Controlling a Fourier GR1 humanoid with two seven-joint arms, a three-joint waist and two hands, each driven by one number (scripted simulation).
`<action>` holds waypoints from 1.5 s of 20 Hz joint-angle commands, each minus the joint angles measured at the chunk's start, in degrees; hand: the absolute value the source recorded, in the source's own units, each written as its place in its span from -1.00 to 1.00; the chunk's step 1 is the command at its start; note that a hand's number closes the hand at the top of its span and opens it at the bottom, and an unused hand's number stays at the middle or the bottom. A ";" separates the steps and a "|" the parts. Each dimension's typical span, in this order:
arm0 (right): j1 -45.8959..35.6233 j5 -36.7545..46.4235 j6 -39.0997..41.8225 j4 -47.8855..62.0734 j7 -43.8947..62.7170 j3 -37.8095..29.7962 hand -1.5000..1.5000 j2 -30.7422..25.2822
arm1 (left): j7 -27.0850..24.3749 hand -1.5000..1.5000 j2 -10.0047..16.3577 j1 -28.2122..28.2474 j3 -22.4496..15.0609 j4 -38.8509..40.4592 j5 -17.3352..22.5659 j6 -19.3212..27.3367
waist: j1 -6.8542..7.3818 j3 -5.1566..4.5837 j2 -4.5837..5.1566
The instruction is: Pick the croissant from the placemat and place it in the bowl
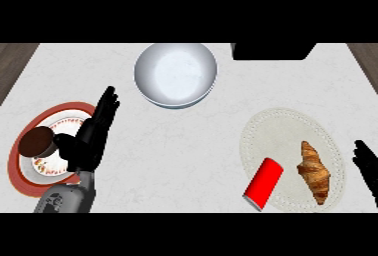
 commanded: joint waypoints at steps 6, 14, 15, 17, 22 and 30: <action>-3.57 1.38 2.36 9.66 -4.66 -2.42 -1.00 4.93 | -0.22 0.00 -0.93 1.41 2.17 -0.40 -1.04 -3.22 | 0.13 0.01 0.03; -4.20 5.28 2.00 16.19 -9.47 -3.04 -1.00 7.61 | -0.15 0.00 -3.23 3.59 1.59 -3.66 -3.32 -3.20 | 0.18 0.01 0.01; -7.72 8.60 -0.81 17.31 -8.77 -1.30 -1.00 8.45 | -4.61 0.00 -4.28 1.33 2.20 3.21 -3.96 -2.72 | 0.15 0.00 0.07; -7.21 11.04 -1.02 18.98 -7.96 -1.58 -1.00 7.03 | 2.16 0.00 -2.37 -4.23 4.35 2.45 -2.96 -3.46 | 0.06 0.01 0.10; -7.65 13.52 -0.34 19.00 -4.68 -2.55 -1.00 5.85 | -1.38 0.00 -4.36 -0.01 3.54 0.90 -3.79 -3.37 | 0.14 0.00 0.03; -12.75 16.62 2.29 32.81 -17.19 0.14 1.00 4.12 | -0.55 0.00 -5.55 2.30 2.38 -1.90 -4.51 -3.58 | 0.38 0.02 0.05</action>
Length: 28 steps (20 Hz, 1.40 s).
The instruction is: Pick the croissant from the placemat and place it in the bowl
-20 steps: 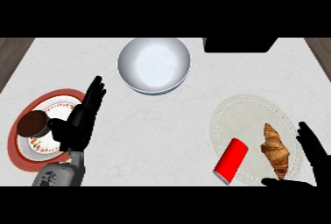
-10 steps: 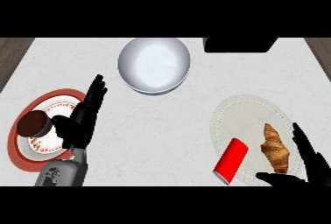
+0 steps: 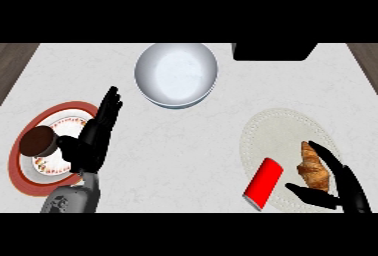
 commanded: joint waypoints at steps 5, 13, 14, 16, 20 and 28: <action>-2.33 7.89 -0.16 5.11 -7.24 5.69 1.00 -1.03 | -0.34 0.00 1.07 -2.45 2.21 3.14 0.31 -1.50 | 0.04 0.18 0.14; -3.34 5.93 7.16 -1.17 -8.81 12.24 1.00 1.00 | 1.22 0.00 0.54 0.11 0.47 -0.31 0.15 -2.63 | 0.88 0.15 0.11; -4.50 5.96 12.97 -1.35 -13.19 16.49 1.00 -1.17 | 0.32 0.00 0.02 -0.32 0.01 0.24 -0.30 -2.31 | 2.35 0.16 0.27; -8.59 6.61 21.43 -2.79 -17.41 24.37 1.00 -2.55 | 0.75 0.00 -0.36 -1.56 -1.43 -0.03 -0.20 -3.40 | 6.38 0.18 0.59; -16.05 3.80 35.01 -7.14 -27.25 35.10 1.00 -2.93 | 1.21 0.00 -1.21 -2.57 -3.13 0.45 -0.26 -4.30 | 8.75 0.24 0.52; -26.21 -12.43 46.68 -15.35 -39.21 29.94 1.00 -6.75 | -1.08 0.00 -0.54 -0.36 0.67 1.96 -0.53 -1.56 | 1.25 0.18 0.18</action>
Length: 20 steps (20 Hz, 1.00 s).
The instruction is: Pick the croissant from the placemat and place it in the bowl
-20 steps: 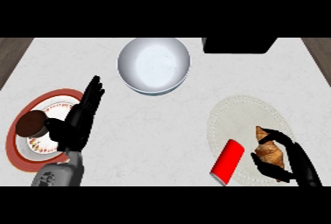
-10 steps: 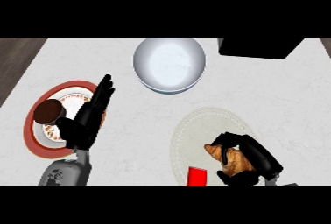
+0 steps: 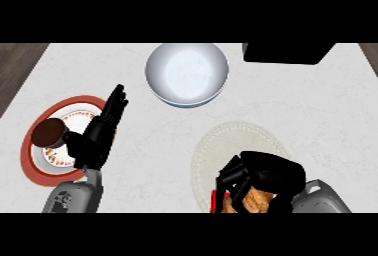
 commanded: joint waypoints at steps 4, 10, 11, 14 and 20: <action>-9.94 -17.46 9.56 -8.67 1.05 -9.15 1.00 -3.71 | 0.64 0.00 1.20 -1.62 2.75 0.63 0.44 0.53 | -2.97 -0.05 -0.25; -19.97 -32.27 9.03 -12.11 20.02 -17.94 1.00 -8.36 | -1.33 0.00 0.92 3.69 1.66 -0.85 0.80 -0.98 | -2.96 -0.08 -0.40; -21.81 -30.58 7.79 -10.02 22.01 -16.10 1.00 -5.78 | -1.55 0.00 -0.21 5.92 0.23 -3.44 -0.17 -0.09 | -2.66 -0.06 -0.31; -26.65 -34.04 4.30 -9.76 30.16 -15.50 1.00 -2.88 | -2.48 0.00 -2.18 2.25 -0.23 0.39 -1.74 1.73 | -2.96 -0.06 -0.28; -37.11 -26.20 -1.66 -0.48 32.87 -15.26 1.00 3.62 | -0.91 0.00 -1.24 0.62 1.52 1.49 -0.61 0.64 | -2.53 -0.05 -0.10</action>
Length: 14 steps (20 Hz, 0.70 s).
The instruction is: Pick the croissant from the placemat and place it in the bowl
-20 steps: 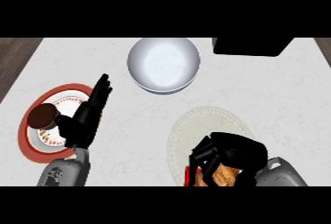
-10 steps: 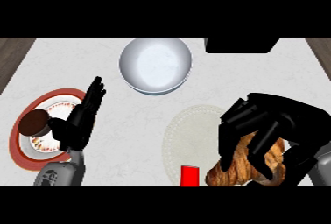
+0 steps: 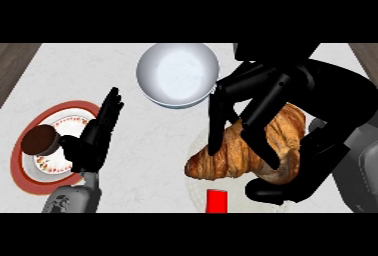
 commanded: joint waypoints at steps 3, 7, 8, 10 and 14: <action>-7.30 4.66 0.09 11.48 0.54 -1.12 1.00 3.92 | -0.88 0.00 0.66 0.99 1.00 -0.76 1.57 -1.92 | 0.34 0.02 0.16; -14.50 17.85 -4.88 16.08 -2.26 0.63 1.00 4.79 | -2.62 0.00 0.45 0.93 0.18 0.84 0.11 -1.64 | 0.93 -0.01 0.35; -11.98 21.49 -4.95 17.30 -6.81 1.83 1.00 4.87 | 2.24 0.00 1.23 -2.68 1.88 0.27 2.42 -2.73 | 0.69 0.03 0.38; -15.78 29.30 -10.20 20.30 -9.66 3.92 1.00 5.68 | -0.74 0.00 -0.78 -0.55 -1.48 0.36 -1.09 -0.75 | 1.68 0.01 0.60; -16.82 37.22 -15.90 32.61 -19.50 5.75 1.00 7.33 | -1.52 0.00 -0.48 2.39 -1.33 -1.56 0.21 -1.97 | 1.94 0.01 0.61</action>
